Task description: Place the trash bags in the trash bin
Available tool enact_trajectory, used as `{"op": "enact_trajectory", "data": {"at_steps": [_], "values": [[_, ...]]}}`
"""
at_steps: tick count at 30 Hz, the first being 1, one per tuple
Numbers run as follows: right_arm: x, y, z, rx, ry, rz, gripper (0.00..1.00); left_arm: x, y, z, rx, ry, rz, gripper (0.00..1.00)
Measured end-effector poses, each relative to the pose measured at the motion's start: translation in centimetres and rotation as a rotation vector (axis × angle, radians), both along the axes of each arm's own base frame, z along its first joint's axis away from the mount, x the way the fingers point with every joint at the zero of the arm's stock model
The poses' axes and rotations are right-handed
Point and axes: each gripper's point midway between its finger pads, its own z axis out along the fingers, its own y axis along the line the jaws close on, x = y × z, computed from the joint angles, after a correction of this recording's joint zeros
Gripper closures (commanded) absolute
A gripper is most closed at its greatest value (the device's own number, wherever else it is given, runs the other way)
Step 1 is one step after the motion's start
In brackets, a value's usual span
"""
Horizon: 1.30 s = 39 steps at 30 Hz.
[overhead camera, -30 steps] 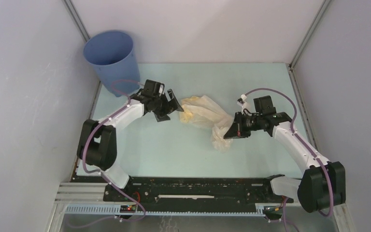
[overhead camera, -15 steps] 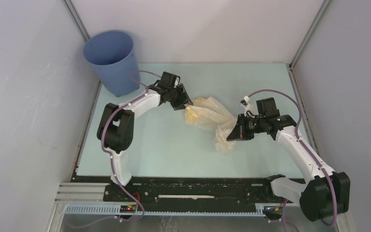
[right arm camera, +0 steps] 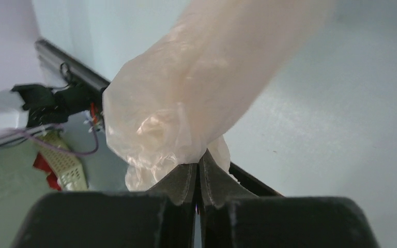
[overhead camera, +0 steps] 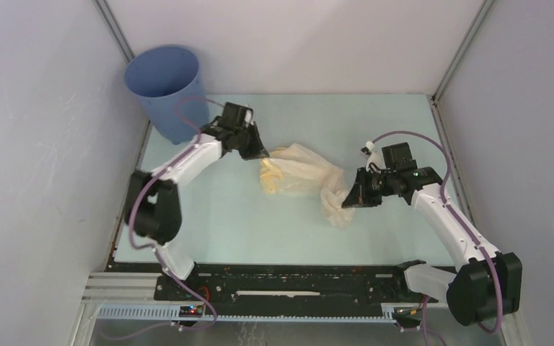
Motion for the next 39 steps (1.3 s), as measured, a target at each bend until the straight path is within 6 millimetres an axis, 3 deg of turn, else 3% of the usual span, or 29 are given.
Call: {"op": "enact_trajectory", "data": {"at_steps": [3, 5, 8, 11, 14, 19, 21, 24, 27, 30, 32, 34, 37, 39], "values": [[1.1, -1.1, 0.0, -0.083, -0.011, -0.051, 0.84, -0.7, 3.1, 5.6, 0.012, -0.124, 0.034, 1.0], [2.3, -2.5, -0.1, -0.169, -0.028, -0.111, 0.64, -1.2, 5.4, 10.3, 0.001, -0.243, 0.068, 1.0], [3.6, -4.5, -0.7, -0.277, -0.023, -0.191, 0.45, -2.8, 8.1, 17.4, -0.039, -0.426, 0.111, 1.0], [4.9, -5.9, -0.9, -0.366, -0.025, -0.242, 0.35, -5.4, 7.8, 21.5, -0.123, -0.519, 0.095, 1.0], [6.1, -6.4, 0.7, -0.415, -0.081, -0.263, 0.26, -7.2, 6.3, 22.3, -0.225, -0.506, 0.08, 1.0], [7.6, -5.1, 5.8, -0.409, -0.253, -0.248, 0.23, -8.3, 2.8, 21.7, -0.296, -0.428, 0.039, 1.0], [7.8, -5.0, 7.3, -0.405, -0.303, -0.242, 0.23, -8.7, 1.8, 22.4, -0.305, -0.433, 0.019, 1.0], [7.7, -4.6, 8.5, -0.381, -0.336, -0.205, 0.23, -8.7, 1.9, 24.7, -0.313, -0.493, 0.038, 1.0], [6.6, -2.6, 8.8, -0.312, -0.327, -0.119, 0.24, -8.7, 2.6, 27.6, -0.333, -0.56, 0.077, 1.0], [4.4, 1.8, 8.8, -0.205, -0.324, 0.023, 0.24, -9.0, 2.9, 30.5, -0.385, -0.612, 0.101, 1.0], [2.8, 4.7, 8.1, -0.125, -0.295, 0.099, 0.24, -9.1, 2.8, 32.0, -0.423, -0.636, 0.111, 1.0], [2.0, 6.4, 6.8, -0.076, -0.243, 0.133, 0.24, -9.2, 2.8, 32.8, -0.446, -0.645, 0.117, 1.0], [3.8, 7.0, 5.4, -0.049, -0.192, 0.082, 0.25, -9.3, 2.7, 33.5, -0.47, -0.651, 0.118, 1.0], [6.6, 6.8, 4.7, -0.024, -0.176, 0.016, 0.25, -9.6, 2.5, 33.9, -0.487, -0.651, 0.11, 1.0]]}}
